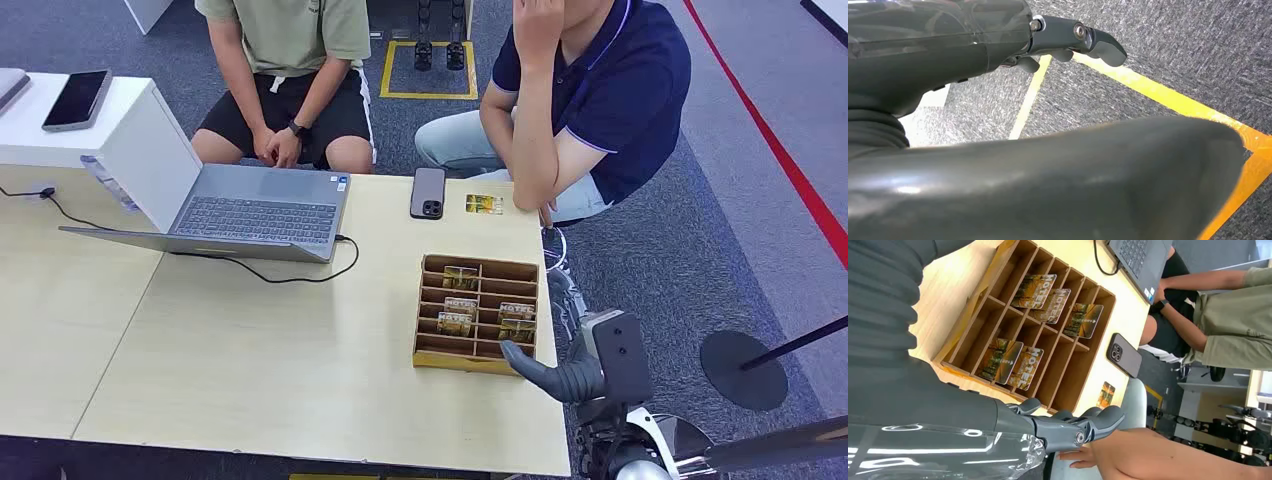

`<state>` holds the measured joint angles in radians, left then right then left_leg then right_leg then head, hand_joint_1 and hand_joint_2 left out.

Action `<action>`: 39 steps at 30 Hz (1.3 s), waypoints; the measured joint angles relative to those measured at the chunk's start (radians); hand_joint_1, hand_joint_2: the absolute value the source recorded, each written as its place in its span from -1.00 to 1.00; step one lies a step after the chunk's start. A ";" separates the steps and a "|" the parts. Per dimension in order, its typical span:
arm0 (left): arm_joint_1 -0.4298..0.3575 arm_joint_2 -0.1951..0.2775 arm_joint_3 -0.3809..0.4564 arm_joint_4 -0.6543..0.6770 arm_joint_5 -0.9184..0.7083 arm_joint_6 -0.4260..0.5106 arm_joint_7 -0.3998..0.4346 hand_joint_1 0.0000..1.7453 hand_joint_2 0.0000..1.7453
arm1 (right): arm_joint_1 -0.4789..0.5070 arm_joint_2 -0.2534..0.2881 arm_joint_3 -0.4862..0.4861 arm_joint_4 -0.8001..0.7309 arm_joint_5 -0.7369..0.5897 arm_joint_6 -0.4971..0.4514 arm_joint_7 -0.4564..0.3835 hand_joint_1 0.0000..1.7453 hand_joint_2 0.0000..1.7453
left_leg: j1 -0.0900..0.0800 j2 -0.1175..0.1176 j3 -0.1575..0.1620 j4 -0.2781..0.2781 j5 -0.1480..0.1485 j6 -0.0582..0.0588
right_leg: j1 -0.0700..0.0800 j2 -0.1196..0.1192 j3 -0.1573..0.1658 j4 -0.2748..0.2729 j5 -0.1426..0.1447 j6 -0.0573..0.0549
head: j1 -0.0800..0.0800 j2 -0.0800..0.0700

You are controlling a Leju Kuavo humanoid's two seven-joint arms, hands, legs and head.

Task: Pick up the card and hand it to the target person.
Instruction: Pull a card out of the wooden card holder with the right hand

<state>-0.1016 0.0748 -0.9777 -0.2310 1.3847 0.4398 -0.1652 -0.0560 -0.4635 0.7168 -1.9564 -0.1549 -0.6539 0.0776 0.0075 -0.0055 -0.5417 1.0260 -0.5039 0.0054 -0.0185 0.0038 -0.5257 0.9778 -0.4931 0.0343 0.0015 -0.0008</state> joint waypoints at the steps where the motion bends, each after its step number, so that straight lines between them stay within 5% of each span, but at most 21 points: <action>1: 0.000 0.000 0.000 0.000 0.000 0.000 0.000 -1.00 -1.00 | 0.000 0.001 0.001 0.000 -0.002 0.003 0.000 -1.00 1.00 | 0.000 0.000 0.000 0.000 0.000 0.000 | 0.000 0.000 0.000 0.000 0.000 0.000 | 0.000 0.000; 11: 0.000 0.000 0.000 0.000 -0.001 0.000 0.002 -1.00 -1.00 | -0.014 0.007 0.021 0.009 0.062 0.018 0.057 -1.00 1.00 | 0.000 0.000 0.000 0.000 0.000 0.000 | 0.000 0.000 0.000 0.000 0.000 0.000 | 0.000 0.000; 20: -0.001 0.000 0.000 0.000 -0.019 -0.010 0.006 -1.00 -1.00 | -0.123 0.013 0.050 0.042 0.583 0.216 0.411 -1.00 1.00 | 0.000 0.000 0.000 0.000 0.000 0.000 | 0.000 0.000 0.000 0.000 0.000 0.000 | 0.000 0.000; 39: -0.004 0.001 0.000 0.000 -0.047 -0.022 0.010 -1.00 -1.00 | -0.266 0.074 0.105 0.155 0.655 0.338 0.435 -1.00 1.00 | 0.000 0.000 0.000 0.000 0.000 0.000 | 0.000 0.000 0.000 0.000 0.000 0.000 | 0.000 0.000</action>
<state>-0.1057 0.0759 -0.9781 -0.2309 1.3382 0.4175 -0.1555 -0.3223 -0.3896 0.8222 -1.8010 0.5006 -0.3154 0.5130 0.0076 -0.0057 -0.5421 1.0259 -0.5037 0.0053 -0.0185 0.0034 -0.5255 0.9780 -0.4931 0.0343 0.0014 -0.0008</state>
